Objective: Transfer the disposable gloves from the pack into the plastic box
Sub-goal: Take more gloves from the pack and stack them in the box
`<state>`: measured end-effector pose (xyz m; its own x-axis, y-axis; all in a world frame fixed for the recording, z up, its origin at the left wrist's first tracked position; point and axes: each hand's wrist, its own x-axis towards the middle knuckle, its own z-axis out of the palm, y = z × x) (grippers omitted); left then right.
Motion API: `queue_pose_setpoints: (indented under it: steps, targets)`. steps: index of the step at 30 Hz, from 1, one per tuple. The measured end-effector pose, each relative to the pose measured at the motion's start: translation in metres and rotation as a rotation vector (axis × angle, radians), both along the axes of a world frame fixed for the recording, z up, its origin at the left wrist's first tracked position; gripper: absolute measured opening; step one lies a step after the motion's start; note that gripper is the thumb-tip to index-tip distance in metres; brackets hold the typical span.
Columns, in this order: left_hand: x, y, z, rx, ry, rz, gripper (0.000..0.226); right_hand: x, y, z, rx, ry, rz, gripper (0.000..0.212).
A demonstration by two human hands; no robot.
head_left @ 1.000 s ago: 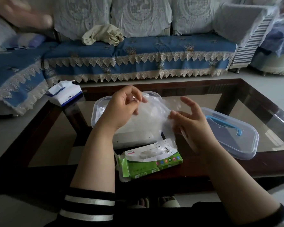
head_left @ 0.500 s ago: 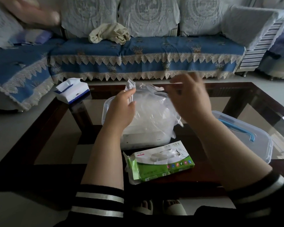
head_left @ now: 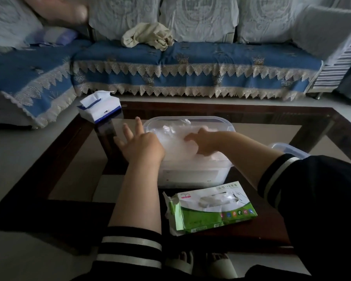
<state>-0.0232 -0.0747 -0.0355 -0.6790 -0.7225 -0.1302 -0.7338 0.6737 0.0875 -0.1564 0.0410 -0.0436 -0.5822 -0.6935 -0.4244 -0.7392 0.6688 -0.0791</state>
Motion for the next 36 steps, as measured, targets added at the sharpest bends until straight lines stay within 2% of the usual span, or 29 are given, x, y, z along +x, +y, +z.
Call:
queue_pose_setpoints:
  steps: [4, 8, 10, 12, 16, 17, 19, 21, 23, 25, 27, 29, 31, 34, 36]
  targets:
    - [-0.004, -0.007, -0.005, 0.028, -0.056, -0.002, 0.065, 0.002, 0.001, -0.008, 0.052, -0.044, 0.028, 0.069]
    - [-0.004, -0.006, -0.003, 0.037, -0.056, 0.015, 0.065, 0.008, 0.012, 0.018, -0.096, -0.041, 0.026, 0.068]
    - [-0.004, -0.003, -0.001, 0.044, -0.052, 0.007, 0.061, 0.013, 0.026, 0.038, -0.193, -0.029, 0.024, 0.054]
    - [-0.003, 0.002, 0.003, 0.044, -0.056, 0.000, 0.057, 0.016, 0.042, 0.053, -0.388, -0.005, -0.031, 0.035]
    - [0.004, 0.010, 0.012, -0.005, 0.014, -0.027, 0.051, 0.027, 0.080, 0.058, -0.962, 0.158, -0.265, 0.014]
    - [0.008, 0.015, 0.013, -0.038, 0.075, -0.053, 0.047, 0.038, 0.092, 0.056, -1.082, 0.171, -0.294, 0.012]
    - [0.016, 0.022, 0.018, -0.113, 0.354, -0.133, 0.032, 0.065, 0.109, 0.050, -1.201, 0.064, -0.290, 0.019]
    - [0.024, 0.040, 0.025, -0.040, 0.702, -0.234, 0.022, 0.089, 0.123, 0.037, -1.081, -0.099, -0.259, 0.029]
    - [0.033, 0.059, 0.031, 0.170, 0.840, -0.340, 0.017, 0.099, 0.126, 0.015, -0.783, -0.121, -0.182, 0.034]
    - [0.043, 0.076, 0.032, 0.438, 0.715, -0.452, 0.013, 0.100, 0.126, -0.010, -0.523, -0.075, -0.089, 0.026]
    - [0.048, 0.087, 0.027, 0.561, 0.447, -0.544, 0.009, 0.099, 0.124, -0.030, -0.412, -0.089, -0.033, 0.035]
    - [0.048, 0.093, 0.018, 0.479, 0.177, -0.631, 0.013, 0.097, 0.122, -0.042, -0.412, -0.089, -0.030, 0.039]
    - [0.046, 0.099, 0.007, 0.413, -0.017, -0.652, 0.034, 0.096, 0.120, -0.045, -0.461, -0.080, -0.061, 0.028]
    - [0.043, 0.101, -0.012, 0.356, -0.150, -0.613, 0.062, 0.099, 0.120, -0.044, -0.536, -0.086, -0.111, 0.007]
    - [0.040, 0.103, -0.024, 0.304, -0.159, -0.613, 0.065, 0.102, 0.120, -0.042, -0.584, -0.099, -0.135, 0.006]
